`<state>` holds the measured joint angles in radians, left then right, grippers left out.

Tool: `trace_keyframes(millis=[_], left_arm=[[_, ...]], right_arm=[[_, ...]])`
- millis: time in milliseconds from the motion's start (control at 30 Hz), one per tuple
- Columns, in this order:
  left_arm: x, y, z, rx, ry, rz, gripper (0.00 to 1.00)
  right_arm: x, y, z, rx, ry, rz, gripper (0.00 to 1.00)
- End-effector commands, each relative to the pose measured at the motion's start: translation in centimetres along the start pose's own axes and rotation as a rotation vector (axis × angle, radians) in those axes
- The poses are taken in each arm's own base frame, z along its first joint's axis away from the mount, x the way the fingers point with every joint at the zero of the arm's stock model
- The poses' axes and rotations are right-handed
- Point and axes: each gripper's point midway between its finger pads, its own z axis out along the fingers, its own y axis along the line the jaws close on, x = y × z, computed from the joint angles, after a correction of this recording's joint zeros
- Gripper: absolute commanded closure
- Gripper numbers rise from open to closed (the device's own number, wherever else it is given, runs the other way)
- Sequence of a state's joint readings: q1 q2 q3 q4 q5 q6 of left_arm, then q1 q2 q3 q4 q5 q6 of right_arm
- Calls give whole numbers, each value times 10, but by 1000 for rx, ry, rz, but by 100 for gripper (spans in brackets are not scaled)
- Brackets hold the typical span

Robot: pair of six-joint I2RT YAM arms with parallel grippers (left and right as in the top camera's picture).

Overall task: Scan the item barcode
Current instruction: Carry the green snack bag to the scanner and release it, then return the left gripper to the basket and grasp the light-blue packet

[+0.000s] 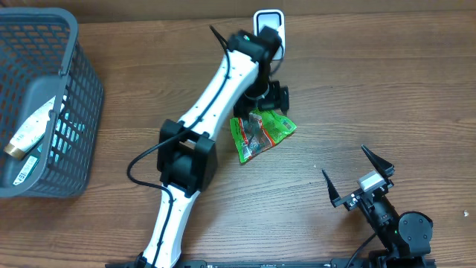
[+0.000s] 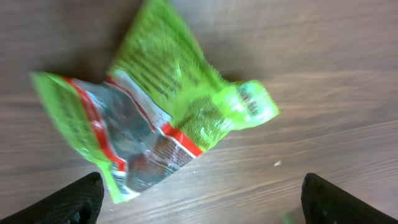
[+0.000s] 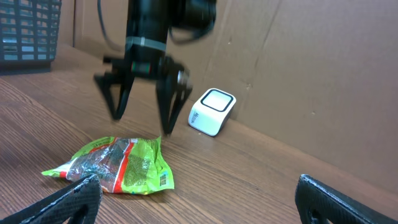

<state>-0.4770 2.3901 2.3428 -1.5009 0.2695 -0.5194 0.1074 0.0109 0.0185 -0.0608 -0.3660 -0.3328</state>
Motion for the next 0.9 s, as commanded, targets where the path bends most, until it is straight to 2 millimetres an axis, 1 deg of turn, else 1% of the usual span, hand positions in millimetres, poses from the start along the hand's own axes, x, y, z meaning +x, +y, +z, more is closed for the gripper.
trace_keyframes(millis=[0,67,100,133,167,233,267,300,367,400,500,567,633,733,867], left_arm=[[-25,0,-105,91,-260,54,7],[-31,7,-151,117,-376,54,7],[-32,14,-176,130,-438,45,6],[-33,22,-196,136,-491,32,5],[-34,34,-219,139,-549,11,5],[-32,65,-259,122,-654,-50,4],[-30,83,-275,111,-693,-87,4],[-26,101,-288,96,-719,-123,4],[-16,149,-311,45,-764,-232,4],[-9,176,-320,13,-778,-295,3],[3,240,-341,-31,-821,-419,3],[10,279,-351,-32,-841,-513,2],[20,318,-356,-50,-850,-609,2],[37,369,-353,-94,-833,-741,2],[61,426,-335,-216,-752,-891,0]], right_arm=[[2,1,0,1,-3,11,0],[2,1,0,1,-3,11,0],[2,1,0,1,-3,11,0],[2,1,0,1,-3,11,0],[2,1,0,1,-3,11,0],[2,1,0,1,-3,11,0],[2,1,0,1,-3,11,0],[2,1,0,1,-3,11,0],[2,1,0,1,-3,11,0],[2,1,0,1,-3,11,0],[2,1,0,1,-3,11,0],[2,1,0,1,-3,11,0],[2,1,0,1,-3,11,0],[2,1,0,1,-3,11,0],[2,1,0,1,-3,11,0]])
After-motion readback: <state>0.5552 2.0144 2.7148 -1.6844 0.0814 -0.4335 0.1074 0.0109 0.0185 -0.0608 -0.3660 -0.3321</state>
